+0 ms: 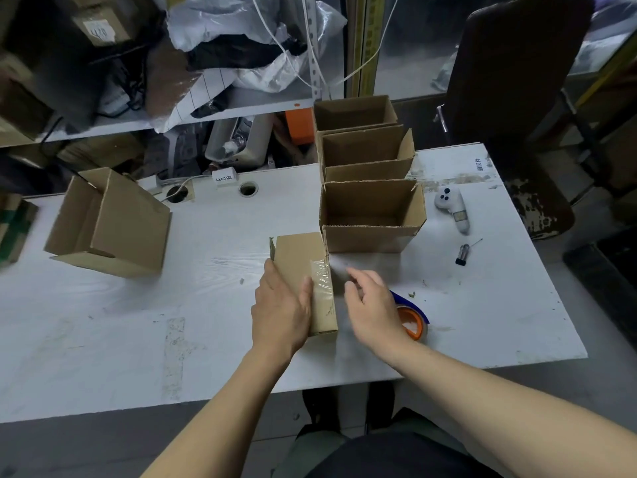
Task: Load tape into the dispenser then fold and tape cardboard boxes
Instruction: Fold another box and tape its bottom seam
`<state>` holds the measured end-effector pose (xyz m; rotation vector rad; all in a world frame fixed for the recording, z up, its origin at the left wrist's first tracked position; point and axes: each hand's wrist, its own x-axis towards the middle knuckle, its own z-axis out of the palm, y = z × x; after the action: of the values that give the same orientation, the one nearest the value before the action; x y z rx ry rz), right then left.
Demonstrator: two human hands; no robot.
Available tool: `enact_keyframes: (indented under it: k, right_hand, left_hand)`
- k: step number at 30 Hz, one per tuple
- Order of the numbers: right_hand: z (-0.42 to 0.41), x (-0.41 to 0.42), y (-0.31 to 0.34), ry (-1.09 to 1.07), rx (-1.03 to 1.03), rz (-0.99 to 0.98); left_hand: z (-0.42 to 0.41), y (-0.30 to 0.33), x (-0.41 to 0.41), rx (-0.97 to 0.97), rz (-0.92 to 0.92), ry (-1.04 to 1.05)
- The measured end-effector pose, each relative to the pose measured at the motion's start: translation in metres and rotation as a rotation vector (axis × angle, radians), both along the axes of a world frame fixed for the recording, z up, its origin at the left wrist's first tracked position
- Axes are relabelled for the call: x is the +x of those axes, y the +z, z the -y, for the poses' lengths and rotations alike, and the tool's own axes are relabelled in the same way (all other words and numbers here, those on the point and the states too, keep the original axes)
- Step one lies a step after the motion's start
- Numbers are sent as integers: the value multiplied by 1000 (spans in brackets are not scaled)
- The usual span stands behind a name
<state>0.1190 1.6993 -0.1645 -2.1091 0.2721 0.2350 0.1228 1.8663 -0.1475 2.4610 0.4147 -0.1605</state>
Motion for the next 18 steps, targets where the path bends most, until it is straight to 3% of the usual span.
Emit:
enact_keyframes:
  k: [5,9,15,18]
  right_hand:
    - [-14,-26,12,305,209,-78]
    - [-18,-27,13,336,100,-118]
    - [-14,-21,33,401,-352,-86]
    - [-10,-16,40,416,-179,-173]
  left_hand:
    - [11,10,4,28,-90,48]
    - [10,7,5,-7,-72,51]
    - [11,8,3,6,-63,45]
    - [11,13,3,-24,-86,52]
